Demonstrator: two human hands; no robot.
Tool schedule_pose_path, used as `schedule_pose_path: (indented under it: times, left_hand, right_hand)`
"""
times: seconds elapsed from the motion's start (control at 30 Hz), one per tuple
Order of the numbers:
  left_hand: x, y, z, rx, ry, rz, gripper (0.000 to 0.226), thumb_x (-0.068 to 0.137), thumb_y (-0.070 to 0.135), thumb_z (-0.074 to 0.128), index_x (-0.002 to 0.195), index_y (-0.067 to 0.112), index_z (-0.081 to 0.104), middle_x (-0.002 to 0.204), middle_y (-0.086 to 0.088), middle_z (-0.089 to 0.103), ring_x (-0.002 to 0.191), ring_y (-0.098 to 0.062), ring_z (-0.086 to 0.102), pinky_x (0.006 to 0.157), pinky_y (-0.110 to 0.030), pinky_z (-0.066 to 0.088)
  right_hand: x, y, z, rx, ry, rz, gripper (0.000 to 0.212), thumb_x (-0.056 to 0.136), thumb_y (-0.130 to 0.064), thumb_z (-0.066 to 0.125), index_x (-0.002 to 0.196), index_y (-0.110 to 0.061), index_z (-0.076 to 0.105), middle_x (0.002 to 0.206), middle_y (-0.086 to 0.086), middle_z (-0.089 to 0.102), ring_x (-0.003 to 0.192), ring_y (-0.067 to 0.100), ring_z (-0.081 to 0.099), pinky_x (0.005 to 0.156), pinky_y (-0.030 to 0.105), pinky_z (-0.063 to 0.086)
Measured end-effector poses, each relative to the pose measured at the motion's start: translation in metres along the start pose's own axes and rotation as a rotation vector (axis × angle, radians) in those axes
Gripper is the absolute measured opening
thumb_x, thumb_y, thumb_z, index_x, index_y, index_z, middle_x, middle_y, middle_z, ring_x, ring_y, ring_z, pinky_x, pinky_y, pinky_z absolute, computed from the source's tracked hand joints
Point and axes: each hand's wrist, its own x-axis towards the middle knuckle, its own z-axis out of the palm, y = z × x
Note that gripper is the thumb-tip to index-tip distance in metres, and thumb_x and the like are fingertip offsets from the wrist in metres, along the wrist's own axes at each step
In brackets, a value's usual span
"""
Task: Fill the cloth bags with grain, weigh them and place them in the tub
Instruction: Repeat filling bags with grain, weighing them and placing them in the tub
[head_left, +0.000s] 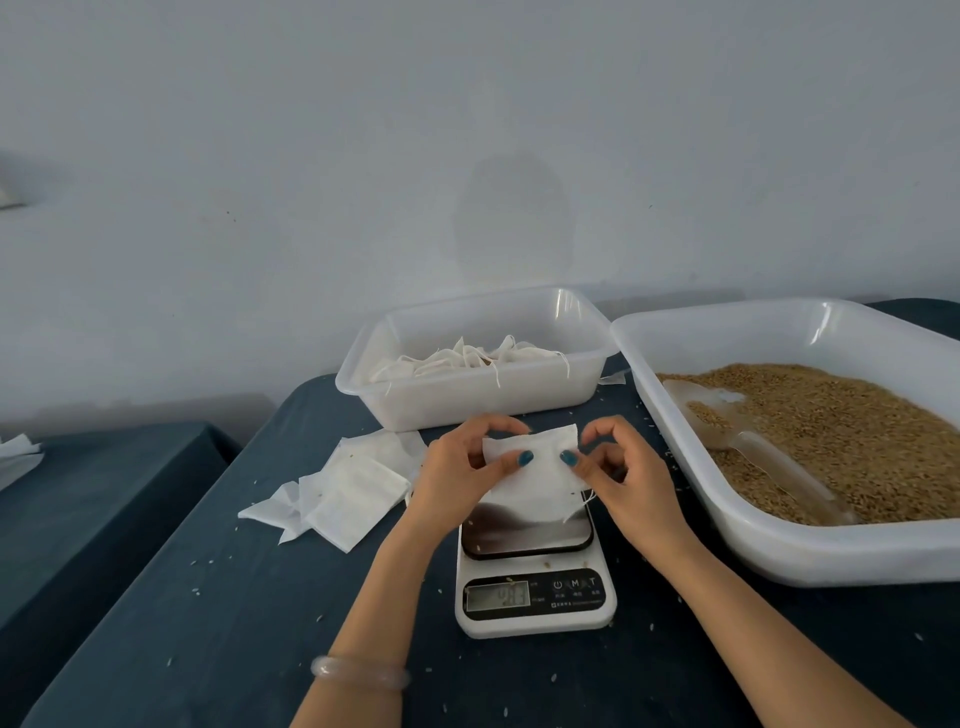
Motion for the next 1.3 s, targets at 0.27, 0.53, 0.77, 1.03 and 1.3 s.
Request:
schedule_pose_path:
  times: [0.27,0.53,0.77,1.03,1.3]
  left_hand:
    - [-0.001,-0.001,0.003,0.004,0.015,0.014,0.017,0.089,0.03,0.071,0.083,0.046,0.07,0.07,0.019,0.065,0.055,-0.002,0.047,0.055,-0.014,0.038]
    - [-0.001,0.002,0.001,-0.174,0.067,-0.08,0.007,0.093,0.026,0.065,0.087,0.022,0.067,0.069,-0.001,0.072,0.06,-0.023,0.071,0.056,-0.029,0.057]
    - [0.0,0.0,0.001,-0.09,0.044,-0.084,0.012,0.095,0.031,0.063,0.091,0.021,0.068,0.068,0.009,0.069,0.06,-0.009,0.068,0.061,-0.038,0.059]
    - [-0.004,0.007,-0.001,-0.109,-0.003,-0.04,0.029,0.09,0.056,0.06,0.101,0.032,0.072,0.115,0.021,0.069,0.104,-0.003,0.065,0.094,-0.032,0.052]
    - [-0.01,0.011,0.008,0.302,-0.186,0.049,0.064,0.067,0.063,0.074,0.124,0.051,0.048,0.119,0.038,0.053,0.117,0.01,0.046,0.095,-0.016,0.039]
  right_hand:
    - [-0.001,-0.003,0.0,-0.126,-0.01,-0.023,0.032,0.08,-0.06,0.053,0.092,-0.035,0.068,0.083,-0.023,0.066,0.075,0.002,0.06,0.062,0.014,0.045]
    - [-0.002,-0.007,0.0,-0.15,-0.036,-0.088,0.039,0.064,-0.059,0.073,0.096,-0.037,0.07,0.105,-0.018,0.053,0.094,0.003,0.053,0.07,0.011,0.042]
    - [-0.003,-0.002,0.0,-0.214,-0.007,-0.099,0.01,0.085,-0.031,0.073,0.079,-0.027,0.066,0.077,-0.011,0.062,0.069,0.007,0.053,0.061,0.02,0.04]
    - [-0.004,-0.002,0.001,-0.242,-0.042,-0.153,0.011,0.091,-0.03,0.066,0.098,-0.022,0.067,0.085,-0.006,0.066,0.076,0.013,0.062,0.066,0.035,0.053]
    - [-0.008,-0.005,0.0,-0.429,0.016,-0.384,0.015,0.083,-0.016,0.073,0.097,-0.021,0.071,0.084,-0.024,0.054,0.078,0.0,0.053,0.068,0.012,0.043]
